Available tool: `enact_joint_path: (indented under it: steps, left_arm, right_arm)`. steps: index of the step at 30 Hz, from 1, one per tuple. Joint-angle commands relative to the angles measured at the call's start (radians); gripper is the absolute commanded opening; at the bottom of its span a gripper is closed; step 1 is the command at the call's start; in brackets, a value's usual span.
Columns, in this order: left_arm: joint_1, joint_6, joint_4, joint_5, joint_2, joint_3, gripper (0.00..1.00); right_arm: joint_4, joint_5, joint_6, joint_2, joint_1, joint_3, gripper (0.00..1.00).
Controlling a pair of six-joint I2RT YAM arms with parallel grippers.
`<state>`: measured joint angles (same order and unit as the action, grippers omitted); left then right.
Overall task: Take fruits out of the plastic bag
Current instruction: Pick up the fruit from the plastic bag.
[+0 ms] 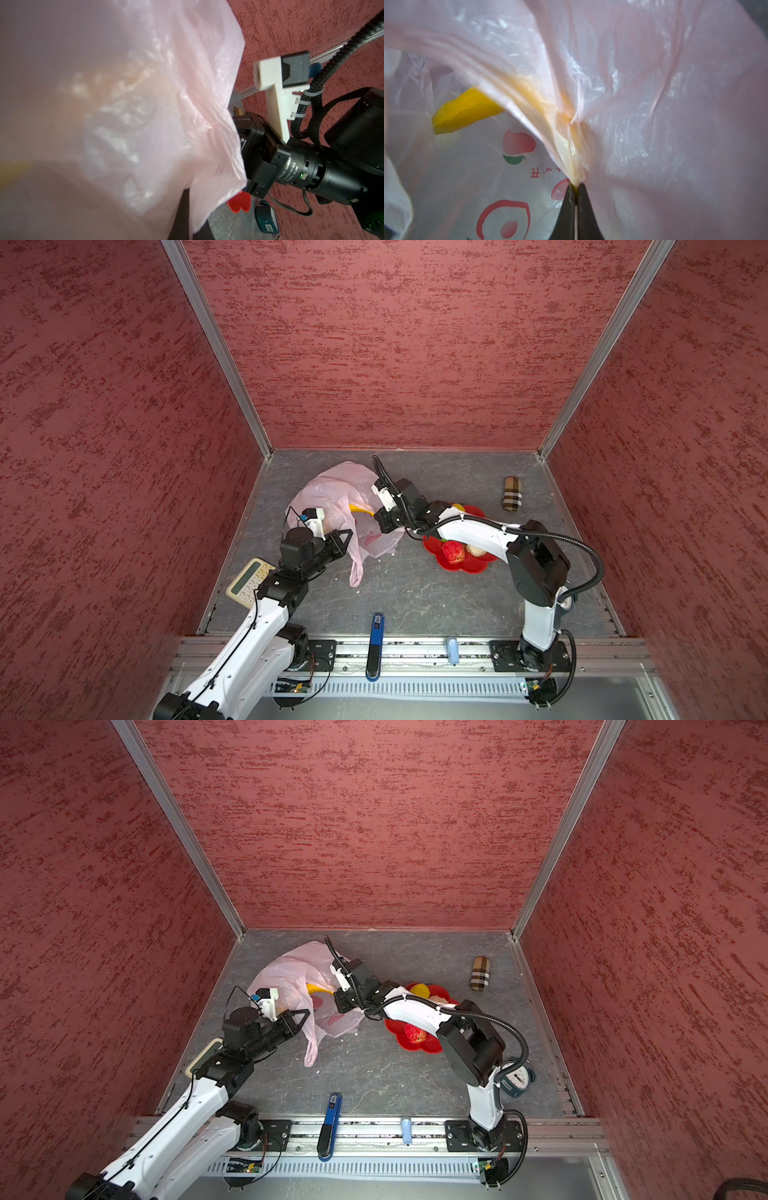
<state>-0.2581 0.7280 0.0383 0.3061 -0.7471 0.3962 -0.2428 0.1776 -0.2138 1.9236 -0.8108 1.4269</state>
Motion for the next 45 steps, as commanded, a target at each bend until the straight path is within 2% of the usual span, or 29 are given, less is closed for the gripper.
enact_joint_path:
  steps: [1,7,12,17,20,23,26,32,36,39,43,45]
  left_arm:
    - [0.005,-0.017,-0.085,-0.055,-0.012,-0.009,0.0]
    - [0.006,-0.031,-0.167,-0.06,-0.086,0.004,0.0]
    - [0.021,-0.039,0.027,-0.076,-0.103,0.059,0.02]
    - [0.021,0.001,0.22,-0.065,0.027,0.122,0.4]
    - [0.02,-0.008,0.36,-0.071,0.112,0.193,0.59]
    - [0.023,-0.018,0.469,-0.059,0.149,0.27,0.73]
    - [0.023,-0.014,0.525,-0.018,0.13,0.349,0.79]
    - [0.02,0.045,0.488,0.11,0.009,0.49,0.81]
    - [-0.013,0.161,0.338,0.204,-0.083,0.522,0.79]
    - [-0.062,0.219,0.259,0.202,-0.138,0.527,0.77]
    - [-0.128,0.291,0.17,0.113,-0.156,0.436,0.58]
    - [-0.135,0.327,0.084,0.082,-0.156,0.359,0.53]
  right_arm:
    - [-0.162,0.046,0.05,-0.009,-0.022,0.04,0.04]
    - [-0.332,0.012,0.064,0.031,-0.047,0.078,0.04]
    - [-0.365,-0.07,0.052,-0.01,-0.047,0.079,0.04]
    - [-0.375,-0.131,0.026,-0.017,-0.047,0.137,0.04]
    - [-0.382,-0.184,-0.002,-0.006,-0.047,0.184,0.04]
    - [-0.366,-0.217,-0.043,0.007,-0.047,0.231,0.04]
    - [-0.37,-0.264,-0.078,0.034,-0.047,0.304,0.04]
    - [-0.417,-0.355,-0.123,0.09,-0.047,0.463,0.04]
    - [-0.491,-0.393,-0.119,0.137,-0.046,0.58,0.04]
    - [-0.526,-0.379,-0.119,0.159,-0.044,0.624,0.04]
    - [-0.535,-0.356,-0.14,0.149,-0.035,0.635,0.04]
    - [-0.529,-0.344,-0.147,0.138,-0.031,0.635,0.04]
